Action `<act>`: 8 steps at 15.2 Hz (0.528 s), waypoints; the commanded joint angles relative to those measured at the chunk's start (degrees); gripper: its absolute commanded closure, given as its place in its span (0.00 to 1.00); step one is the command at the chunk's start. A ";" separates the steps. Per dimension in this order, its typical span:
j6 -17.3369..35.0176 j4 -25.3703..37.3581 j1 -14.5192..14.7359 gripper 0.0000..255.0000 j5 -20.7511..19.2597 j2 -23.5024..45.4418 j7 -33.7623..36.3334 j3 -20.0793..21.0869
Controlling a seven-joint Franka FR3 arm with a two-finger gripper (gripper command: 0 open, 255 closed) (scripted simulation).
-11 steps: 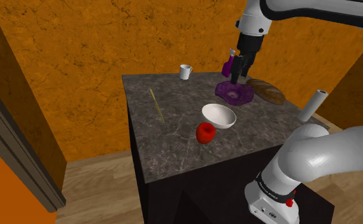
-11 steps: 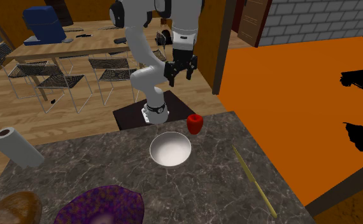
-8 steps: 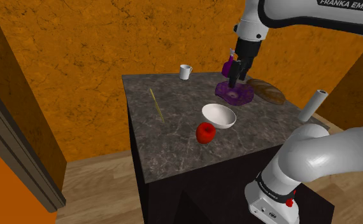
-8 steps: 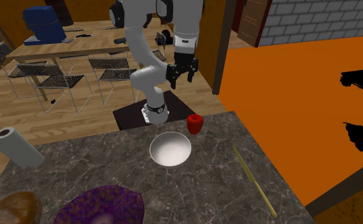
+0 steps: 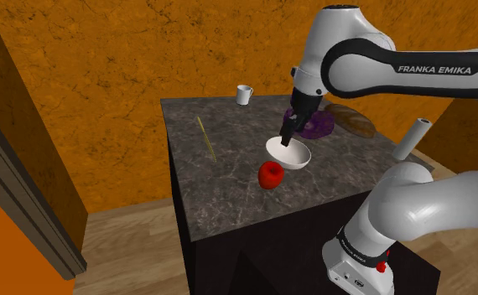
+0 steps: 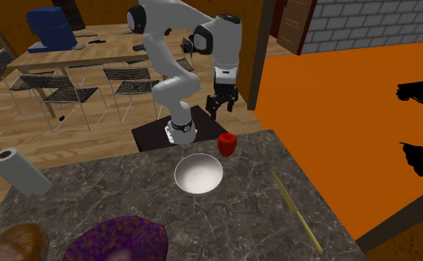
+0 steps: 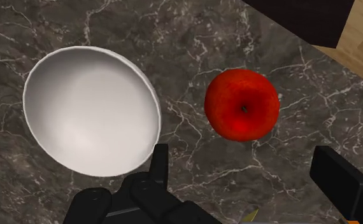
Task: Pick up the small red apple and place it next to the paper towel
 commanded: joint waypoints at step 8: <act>17.67 -11.46 2.17 0.00 2.20 2.78 4.38 5.03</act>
